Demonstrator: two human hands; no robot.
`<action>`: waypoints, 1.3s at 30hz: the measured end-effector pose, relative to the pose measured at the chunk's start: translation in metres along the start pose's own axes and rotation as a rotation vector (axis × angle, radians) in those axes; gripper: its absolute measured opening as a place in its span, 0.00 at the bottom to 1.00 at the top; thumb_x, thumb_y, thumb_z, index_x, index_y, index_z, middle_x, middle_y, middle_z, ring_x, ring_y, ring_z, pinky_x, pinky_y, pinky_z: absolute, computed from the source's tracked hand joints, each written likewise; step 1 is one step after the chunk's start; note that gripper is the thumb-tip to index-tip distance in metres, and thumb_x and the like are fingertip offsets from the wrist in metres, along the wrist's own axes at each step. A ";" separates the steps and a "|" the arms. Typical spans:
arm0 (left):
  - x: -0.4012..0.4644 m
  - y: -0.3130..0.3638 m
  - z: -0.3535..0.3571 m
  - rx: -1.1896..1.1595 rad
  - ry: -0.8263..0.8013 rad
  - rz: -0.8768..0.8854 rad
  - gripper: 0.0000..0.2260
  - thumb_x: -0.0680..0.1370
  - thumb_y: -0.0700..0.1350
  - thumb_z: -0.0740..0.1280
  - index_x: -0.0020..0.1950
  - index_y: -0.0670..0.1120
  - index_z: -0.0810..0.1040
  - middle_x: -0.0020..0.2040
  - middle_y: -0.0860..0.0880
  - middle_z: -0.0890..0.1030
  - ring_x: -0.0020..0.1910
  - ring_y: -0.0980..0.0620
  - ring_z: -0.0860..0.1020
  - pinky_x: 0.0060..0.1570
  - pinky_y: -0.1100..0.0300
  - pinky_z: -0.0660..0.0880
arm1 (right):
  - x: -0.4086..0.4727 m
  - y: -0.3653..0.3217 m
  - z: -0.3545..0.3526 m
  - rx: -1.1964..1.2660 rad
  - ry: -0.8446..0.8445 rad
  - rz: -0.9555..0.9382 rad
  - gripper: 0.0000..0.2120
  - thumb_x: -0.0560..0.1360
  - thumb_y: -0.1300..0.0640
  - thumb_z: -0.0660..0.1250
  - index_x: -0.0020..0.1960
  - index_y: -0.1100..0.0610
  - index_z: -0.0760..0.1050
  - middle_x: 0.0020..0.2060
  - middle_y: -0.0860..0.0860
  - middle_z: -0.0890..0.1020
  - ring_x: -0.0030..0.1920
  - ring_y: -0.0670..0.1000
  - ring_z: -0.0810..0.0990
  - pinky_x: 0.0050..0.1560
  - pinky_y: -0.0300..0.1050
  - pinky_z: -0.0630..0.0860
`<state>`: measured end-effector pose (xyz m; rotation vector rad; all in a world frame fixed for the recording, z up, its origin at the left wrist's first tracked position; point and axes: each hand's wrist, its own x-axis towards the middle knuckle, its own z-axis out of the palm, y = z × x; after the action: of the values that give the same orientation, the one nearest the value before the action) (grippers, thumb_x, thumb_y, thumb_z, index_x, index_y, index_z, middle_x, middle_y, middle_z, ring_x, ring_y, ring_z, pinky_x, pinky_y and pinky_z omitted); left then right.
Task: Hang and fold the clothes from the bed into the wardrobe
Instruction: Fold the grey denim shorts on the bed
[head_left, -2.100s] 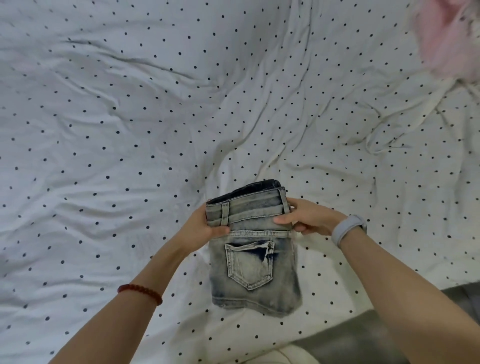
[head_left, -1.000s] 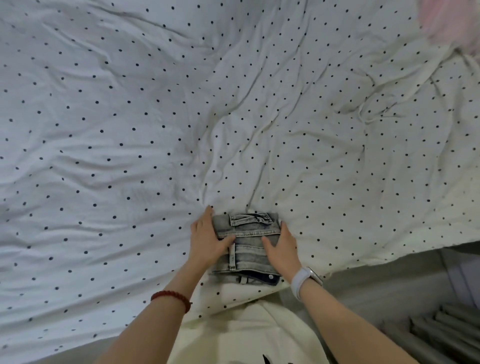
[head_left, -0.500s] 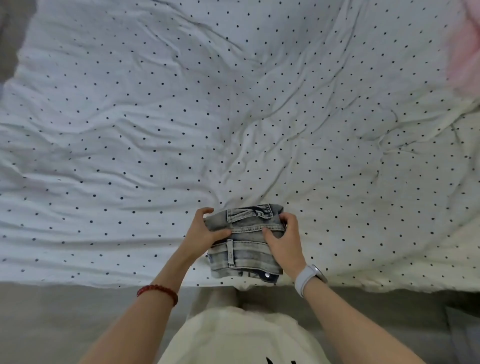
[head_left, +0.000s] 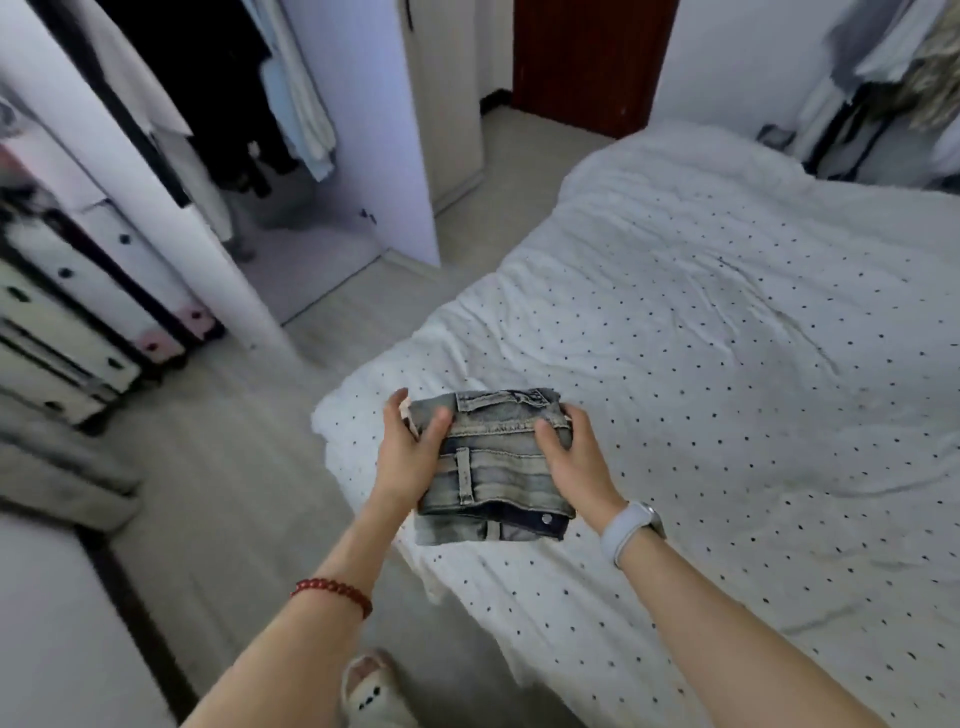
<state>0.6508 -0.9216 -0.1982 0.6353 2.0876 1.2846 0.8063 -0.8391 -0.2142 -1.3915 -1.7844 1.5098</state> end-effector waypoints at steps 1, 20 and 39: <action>0.016 0.002 -0.030 -0.004 0.076 0.022 0.28 0.77 0.51 0.65 0.73 0.46 0.59 0.64 0.49 0.70 0.62 0.50 0.71 0.59 0.61 0.67 | 0.012 -0.024 0.026 -0.017 -0.042 -0.033 0.23 0.79 0.48 0.57 0.71 0.56 0.61 0.44 0.48 0.75 0.44 0.49 0.74 0.46 0.41 0.68; 0.297 0.039 -0.422 -0.080 0.135 0.107 0.21 0.78 0.37 0.63 0.69 0.44 0.61 0.58 0.48 0.75 0.57 0.50 0.73 0.64 0.53 0.69 | 0.182 -0.324 0.390 0.101 -0.049 -0.439 0.25 0.76 0.60 0.63 0.71 0.57 0.60 0.68 0.53 0.69 0.68 0.52 0.68 0.70 0.52 0.64; 0.642 0.269 -0.424 0.052 0.398 0.725 0.27 0.80 0.41 0.59 0.77 0.49 0.51 0.63 0.46 0.69 0.56 0.59 0.65 0.55 0.72 0.57 | 0.521 -0.560 0.404 0.262 0.325 -0.748 0.26 0.78 0.63 0.60 0.73 0.59 0.57 0.71 0.52 0.63 0.70 0.45 0.62 0.65 0.28 0.54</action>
<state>-0.0771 -0.6433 0.0405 1.3345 2.2966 1.8721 0.0309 -0.5331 0.0193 -0.6652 -1.5686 0.9946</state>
